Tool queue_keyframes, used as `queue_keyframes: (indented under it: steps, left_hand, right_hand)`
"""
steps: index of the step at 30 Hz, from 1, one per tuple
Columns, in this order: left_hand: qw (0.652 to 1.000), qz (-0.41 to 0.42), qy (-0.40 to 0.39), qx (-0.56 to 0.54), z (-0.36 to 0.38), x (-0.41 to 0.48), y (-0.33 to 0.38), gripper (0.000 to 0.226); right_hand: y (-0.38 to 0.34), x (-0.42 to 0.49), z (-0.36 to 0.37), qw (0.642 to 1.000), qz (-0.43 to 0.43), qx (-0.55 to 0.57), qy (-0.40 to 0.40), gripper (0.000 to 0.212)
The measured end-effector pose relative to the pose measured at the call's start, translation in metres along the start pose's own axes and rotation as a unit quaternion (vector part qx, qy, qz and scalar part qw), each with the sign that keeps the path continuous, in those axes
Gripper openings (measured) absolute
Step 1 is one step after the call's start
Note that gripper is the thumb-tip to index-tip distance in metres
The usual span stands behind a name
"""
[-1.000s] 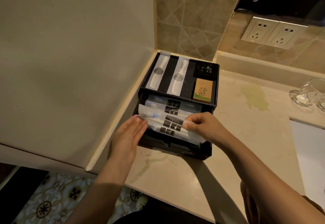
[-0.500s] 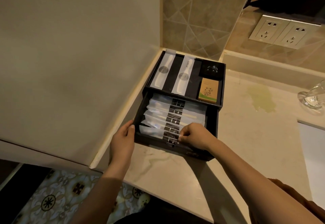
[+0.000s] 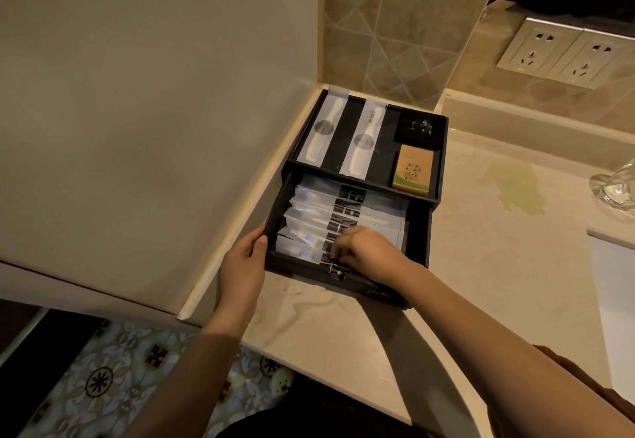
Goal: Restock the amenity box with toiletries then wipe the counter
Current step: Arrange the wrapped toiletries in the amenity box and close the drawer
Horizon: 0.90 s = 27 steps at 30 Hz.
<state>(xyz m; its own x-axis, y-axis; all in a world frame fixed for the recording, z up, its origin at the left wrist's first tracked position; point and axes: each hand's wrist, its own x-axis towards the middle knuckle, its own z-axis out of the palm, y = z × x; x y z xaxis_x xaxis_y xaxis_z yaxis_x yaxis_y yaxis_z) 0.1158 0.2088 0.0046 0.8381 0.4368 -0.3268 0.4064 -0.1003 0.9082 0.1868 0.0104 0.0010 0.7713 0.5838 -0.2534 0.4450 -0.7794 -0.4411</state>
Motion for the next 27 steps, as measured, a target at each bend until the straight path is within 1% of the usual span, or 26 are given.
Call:
queue_keyframes:
  steps: [4,8,11,14,22,27]
  left_hand:
    - [1.0,0.004,-0.001,-0.007,0.0,-0.001,0.001,0.035]
    - [1.0,0.006,0.003,-0.004,0.001,0.0,0.0,0.034]
    - [1.0,0.01,0.002,-0.001,0.001,0.0,0.001,0.034]
    - [1.0,0.01,0.001,-0.001,0.0,-0.001,0.001,0.034]
    - [1.0,0.008,-0.002,-0.004,0.0,0.0,0.001,0.034]
    - [1.0,0.001,-0.012,-0.007,-0.001,0.002,0.0,0.035]
  right_hand:
    - [0.0,0.003,0.003,1.0,-0.016,-0.011,0.014,0.023]
    - [-0.005,0.007,0.005,0.998,-0.032,0.005,0.048,0.03]
    - [-0.009,0.014,0.008,0.997,-0.047,-0.009,0.063,0.037]
    - [-0.01,0.023,0.013,0.995,-0.044,-0.011,0.085,0.038]
    - [-0.011,0.03,0.019,0.995,-0.06,-0.009,0.082,0.036]
    - [-0.009,0.032,0.02,0.994,-0.071,-0.032,0.074,0.038]
